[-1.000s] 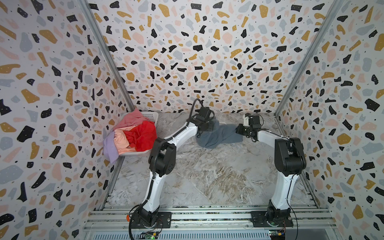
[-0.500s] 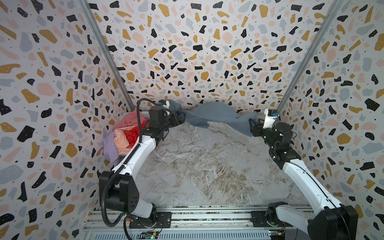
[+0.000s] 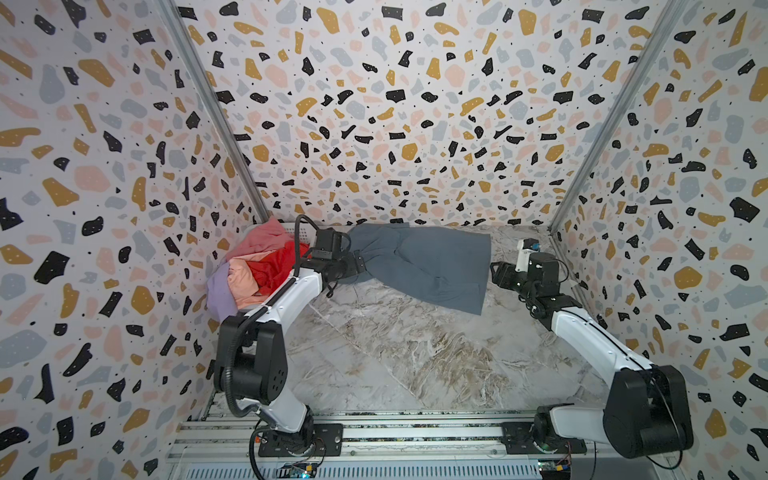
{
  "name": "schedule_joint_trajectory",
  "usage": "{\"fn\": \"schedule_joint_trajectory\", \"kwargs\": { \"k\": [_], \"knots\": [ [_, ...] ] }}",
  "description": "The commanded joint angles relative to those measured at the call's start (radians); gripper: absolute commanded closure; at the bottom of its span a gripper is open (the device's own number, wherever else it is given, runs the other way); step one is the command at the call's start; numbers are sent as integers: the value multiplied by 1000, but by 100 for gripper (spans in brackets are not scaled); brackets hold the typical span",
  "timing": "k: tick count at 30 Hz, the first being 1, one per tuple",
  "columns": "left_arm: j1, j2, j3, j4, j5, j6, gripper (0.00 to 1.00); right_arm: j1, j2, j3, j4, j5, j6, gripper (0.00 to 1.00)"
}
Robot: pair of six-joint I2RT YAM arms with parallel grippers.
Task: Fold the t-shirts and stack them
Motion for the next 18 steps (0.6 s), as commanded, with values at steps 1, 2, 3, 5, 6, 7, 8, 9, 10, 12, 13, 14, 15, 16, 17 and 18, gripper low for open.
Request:
{"fn": "schedule_joint_trajectory", "kwargs": {
  "k": [1, 2, 3, 5, 6, 7, 8, 9, 10, 12, 13, 14, 15, 16, 17, 18],
  "knots": [
    [4, 105, 77, -10, -89, 40, 5, 54, 92, 55, 28, -55, 8, 33],
    [4, 140, 109, -13, -98, 50, 6, 69, 128, 76, 25, -47, 2, 33],
    [4, 171, 138, -15, -108, 59, 7, 85, 160, 91, 25, -38, -4, 33],
    [6, 219, 188, -17, -135, 70, 8, 108, 214, 120, 20, -15, -18, 33],
    [8, 243, 215, -21, -148, 75, 8, 118, 237, 134, 15, 4, -25, 32],
    [11, 260, 233, -22, -164, 76, 8, 124, 255, 146, 12, 13, -29, 32],
    [16, 281, 255, -26, -174, 81, 9, 125, 276, 156, 4, 13, -34, 32],
    [18, 298, 276, -34, -188, 86, 9, 127, 294, 164, 1, 13, -37, 31],
    [19, 312, 289, -38, -203, 92, 9, 127, 305, 166, 0, 12, -40, 31],
    [22, 339, 320, -56, -242, 102, 9, 126, 327, 166, -2, 18, -49, 28],
    [25, 351, 332, -65, -258, 108, 9, 127, 334, 166, -6, 19, -53, 26],
    [29, 360, 335, -67, -267, 109, 9, 127, 344, 168, -8, 22, -59, 25],
    [32, 368, 335, -65, -262, 109, 9, 127, 355, 168, -11, 26, -60, 23],
    [40, 380, 338, -65, -245, 107, 9, 127, 365, 169, -10, 27, -64, 23],
    [48, 392, 341, -67, -222, 104, 11, 127, 376, 172, -8, 29, -66, 22],
    [55, 404, 342, -69, -198, 100, 13, 128, 390, 177, -6, 29, -66, 21]
  ]
}}
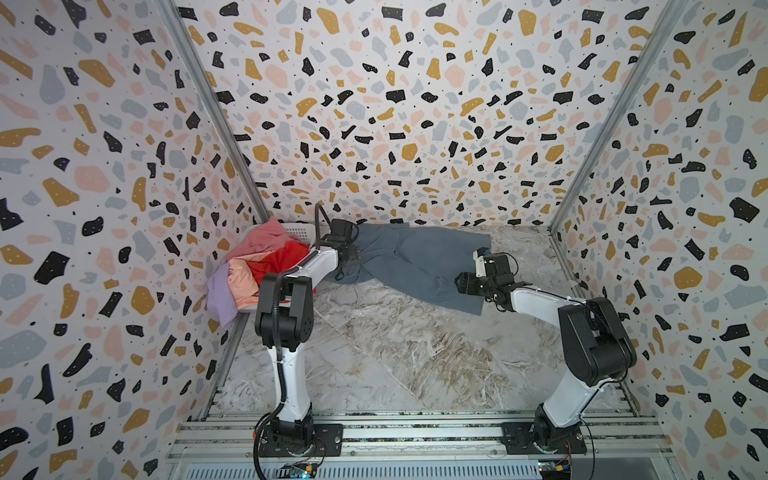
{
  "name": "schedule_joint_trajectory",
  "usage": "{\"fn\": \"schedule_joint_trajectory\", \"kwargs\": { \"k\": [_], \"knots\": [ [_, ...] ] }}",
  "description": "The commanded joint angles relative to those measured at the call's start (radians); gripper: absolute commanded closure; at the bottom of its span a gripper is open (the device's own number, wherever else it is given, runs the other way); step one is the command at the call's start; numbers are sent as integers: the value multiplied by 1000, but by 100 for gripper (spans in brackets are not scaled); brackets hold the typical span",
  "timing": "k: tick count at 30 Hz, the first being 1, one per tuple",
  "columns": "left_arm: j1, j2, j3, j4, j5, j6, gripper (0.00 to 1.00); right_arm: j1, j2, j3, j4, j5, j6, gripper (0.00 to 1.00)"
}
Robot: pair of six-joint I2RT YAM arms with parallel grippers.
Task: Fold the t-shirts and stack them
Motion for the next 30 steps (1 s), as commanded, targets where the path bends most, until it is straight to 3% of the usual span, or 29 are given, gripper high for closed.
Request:
{"fn": "schedule_joint_trajectory", "kwargs": {
  "k": [1, 7, 10, 12, 15, 19, 27, 30],
  "knots": [
    [29, 45, 21, -25, 29, 12, 15, 1, 29, 40, -10, 13, -21, 21],
    [41, 49, -20, 27, 112, -5, 36, 20, 114, 110, -48, 21, -49, 22],
    [43, 45, -32, 51, 143, -9, 58, 24, 161, 133, -62, 23, -56, 29],
    [45, 38, -31, 61, 164, -11, 75, 24, 189, 148, -64, 16, -49, 41],
    [45, 15, -26, 72, 189, -12, 99, 22, 224, 183, -86, 6, -39, 73],
    [47, -41, -27, 83, 210, -14, 100, 19, 216, 196, -91, 43, -18, 98],
    [54, -221, -17, 130, 291, 3, 100, -42, -13, 208, -27, 107, -46, 100],
    [58, -372, -125, 181, 260, 24, 100, -55, -158, 170, -37, 150, -107, 100]
  ]
}}
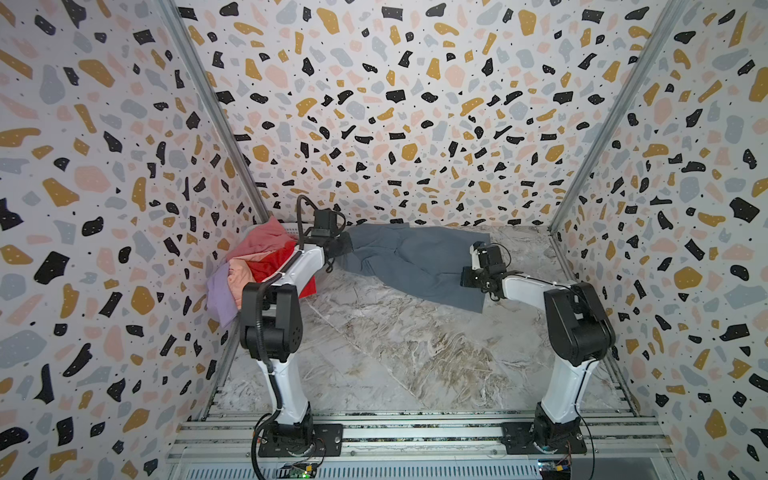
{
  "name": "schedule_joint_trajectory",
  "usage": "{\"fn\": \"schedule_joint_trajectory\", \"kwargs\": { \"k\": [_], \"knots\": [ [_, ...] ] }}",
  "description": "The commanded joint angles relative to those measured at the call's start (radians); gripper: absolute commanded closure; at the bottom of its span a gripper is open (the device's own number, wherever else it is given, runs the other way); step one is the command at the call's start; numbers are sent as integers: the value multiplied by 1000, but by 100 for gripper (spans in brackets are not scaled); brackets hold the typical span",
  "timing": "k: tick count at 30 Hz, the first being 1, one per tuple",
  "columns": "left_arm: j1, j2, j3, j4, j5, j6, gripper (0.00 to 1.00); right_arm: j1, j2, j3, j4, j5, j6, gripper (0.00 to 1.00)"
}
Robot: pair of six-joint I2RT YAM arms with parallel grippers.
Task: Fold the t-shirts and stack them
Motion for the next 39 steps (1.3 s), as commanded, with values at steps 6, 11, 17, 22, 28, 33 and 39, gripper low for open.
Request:
{"fn": "schedule_joint_trajectory", "kwargs": {
  "k": [6, 11, 17, 22, 28, 33, 39],
  "knots": [
    [16, -524, -559, 155, -225, -68, 60, -19, -497, -290, -89, 181, -69, 100],
    [14, -608, -670, 108, -231, -120, 31, -33, -523, -401, -154, 206, 18, 58],
    [8, -488, -548, 97, -133, -94, 24, -36, -466, -304, -116, 168, 1, 48],
    [-14, -257, -369, -12, -77, -37, 28, -39, -387, -270, -90, 112, 26, 45],
    [-33, -9, -187, -1, -71, -7, 41, -59, -303, -249, -66, 58, 84, 44],
    [-31, 174, -21, -18, -60, 4, 51, -83, -282, -235, -82, 52, 90, 43],
    [-27, 303, 112, -58, -135, 8, 59, -129, -295, -246, -95, 52, 100, 43]
  ]
}}
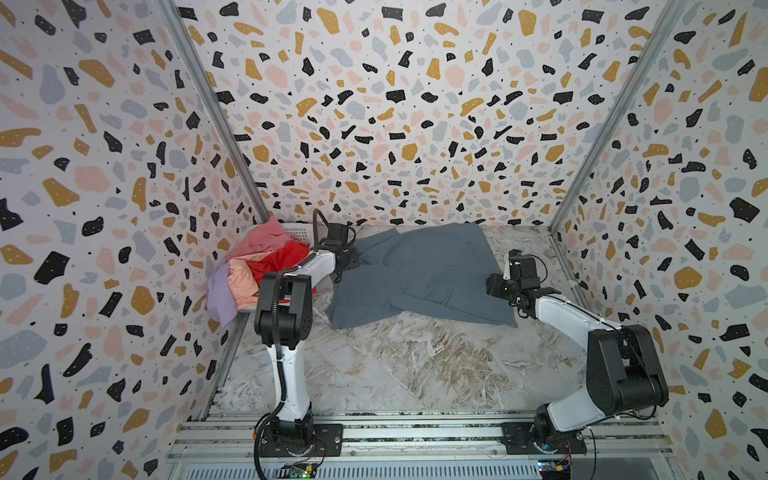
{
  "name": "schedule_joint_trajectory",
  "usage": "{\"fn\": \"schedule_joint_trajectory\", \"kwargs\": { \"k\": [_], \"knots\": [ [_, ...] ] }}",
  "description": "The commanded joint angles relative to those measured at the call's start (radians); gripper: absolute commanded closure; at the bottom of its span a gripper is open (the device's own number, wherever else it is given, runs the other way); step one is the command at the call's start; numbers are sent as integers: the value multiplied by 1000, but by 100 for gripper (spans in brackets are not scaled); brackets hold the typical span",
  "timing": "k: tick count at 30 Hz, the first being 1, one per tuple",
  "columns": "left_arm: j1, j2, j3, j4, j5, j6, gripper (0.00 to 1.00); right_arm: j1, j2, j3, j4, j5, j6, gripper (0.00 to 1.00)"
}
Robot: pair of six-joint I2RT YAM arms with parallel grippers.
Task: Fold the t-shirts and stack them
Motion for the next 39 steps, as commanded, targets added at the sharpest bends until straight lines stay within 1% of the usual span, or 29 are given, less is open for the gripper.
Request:
{"fn": "schedule_joint_trajectory", "kwargs": {
  "k": [1, 8, 15, 20, 23, 26, 29, 34, 36, 39],
  "knots": [
    [9, 41, 69, -36, -40, 14, 60, -24, -33, 24, -20, -6, 18, 43],
    [14, 76, 63, -41, -51, 8, 62, -47, -11, 46, -32, -3, 19, 43],
    [14, 95, 59, -23, -40, 11, 64, -47, 31, 96, -44, -5, 7, 43],
    [14, 117, 64, -14, -49, 27, 65, -48, 47, 102, -42, -3, 5, 43],
    [14, 126, 67, -9, -43, 29, 68, -48, 47, 97, -43, -3, 5, 43],
    [14, 124, 64, -3, -43, 28, 75, -48, 47, 94, -43, 3, 1, 43],
    [14, 112, 59, 1, -56, 28, 87, -48, 55, 93, -43, 2, 0, 43],
    [14, 73, 38, 12, -85, 27, 87, -49, 73, 97, -31, -7, -2, 43],
    [15, 65, 38, 5, -94, 28, 82, -49, 82, 103, -28, -13, -4, 43],
    [14, 60, 34, 5, -97, 28, 81, -49, 95, 112, -24, -20, -7, 43]
  ]
}}
